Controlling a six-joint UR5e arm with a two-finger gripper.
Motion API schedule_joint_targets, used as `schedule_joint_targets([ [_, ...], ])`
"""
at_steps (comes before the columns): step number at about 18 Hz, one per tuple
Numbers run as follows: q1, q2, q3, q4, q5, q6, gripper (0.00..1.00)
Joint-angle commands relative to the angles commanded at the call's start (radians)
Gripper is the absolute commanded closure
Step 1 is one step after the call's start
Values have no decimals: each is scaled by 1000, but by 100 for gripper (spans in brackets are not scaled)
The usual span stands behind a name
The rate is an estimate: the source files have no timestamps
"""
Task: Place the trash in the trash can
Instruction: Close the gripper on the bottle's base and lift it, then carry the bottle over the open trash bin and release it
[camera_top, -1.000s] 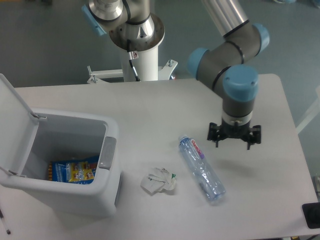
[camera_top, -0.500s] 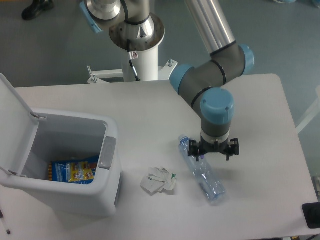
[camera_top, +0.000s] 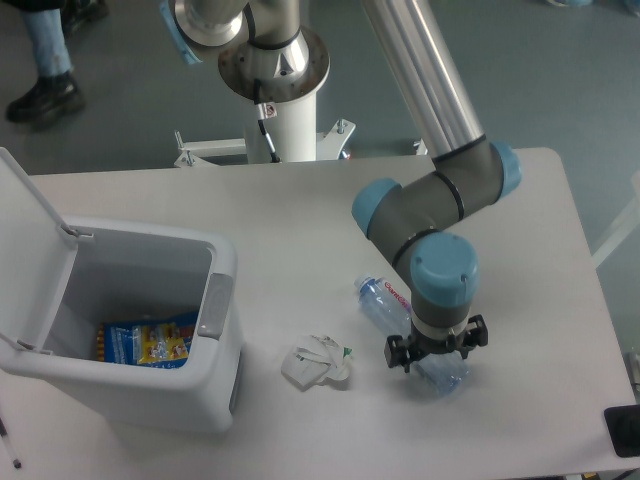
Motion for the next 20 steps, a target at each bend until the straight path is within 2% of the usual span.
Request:
schedule_joint_targets([
  [4,-6,0,6,-6,2,-28,53],
  [5,-6,1,11,-6,0,-34,61],
  [6,-8,7,23,-6,-6,-41,65],
  [9,0,35,90,-6,-67,-87,65],
  [13,21,124,169,-3,-268,-158,65],
  [17,21,237,242,8,-509,-204,65],
  [20,35,316,264,15,-740,-193,65],
])
